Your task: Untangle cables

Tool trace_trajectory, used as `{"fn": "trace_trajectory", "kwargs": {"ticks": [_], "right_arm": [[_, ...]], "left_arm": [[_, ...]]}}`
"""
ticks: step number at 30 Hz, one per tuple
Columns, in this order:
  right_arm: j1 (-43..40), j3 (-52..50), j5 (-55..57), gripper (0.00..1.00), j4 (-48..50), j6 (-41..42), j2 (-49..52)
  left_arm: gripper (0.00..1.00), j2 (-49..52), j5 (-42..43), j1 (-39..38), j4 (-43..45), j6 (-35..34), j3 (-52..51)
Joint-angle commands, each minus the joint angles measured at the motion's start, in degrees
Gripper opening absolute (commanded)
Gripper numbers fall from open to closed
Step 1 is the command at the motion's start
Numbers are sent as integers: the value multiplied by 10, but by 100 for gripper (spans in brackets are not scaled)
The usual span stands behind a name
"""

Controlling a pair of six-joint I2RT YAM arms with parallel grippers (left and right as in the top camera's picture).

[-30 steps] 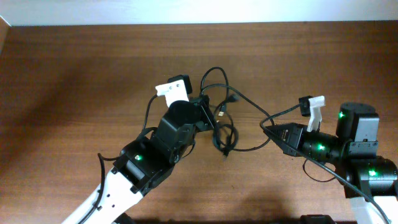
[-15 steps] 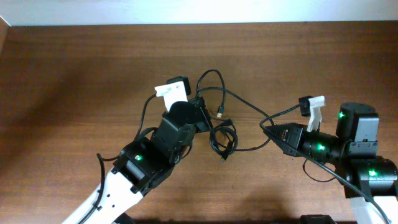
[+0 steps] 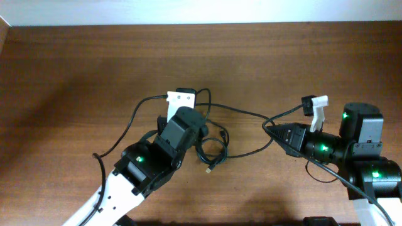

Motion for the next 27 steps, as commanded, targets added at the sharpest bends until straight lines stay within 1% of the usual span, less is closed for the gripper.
{"fn": "trace_trajectory", "kwargs": {"ticks": [1,5,12,16,22,25,27], "right_arm": [[2,10,5,4,2,-6,-1],[2,10,6,4,9,-6,-1],[1,10,47,4,21,-6,0],[1,10,47,4,29,-6,1],[1,10,46,4,43,-6,1],[1,10,0,4,43,-6,4],[2,10,-41,4,43,-6,12]], "left_arm": [[0,-5,-114,6,-19,27,11],[0,-5,-118,6,-40,28,11],[0,-4,-120,6,-109,28,11],[0,-5,-140,6,-132,27,11],[0,-5,-141,6,-144,27,11],[0,-4,-138,6,-140,26,11],[0,-4,-136,6,-130,10,11]]}}
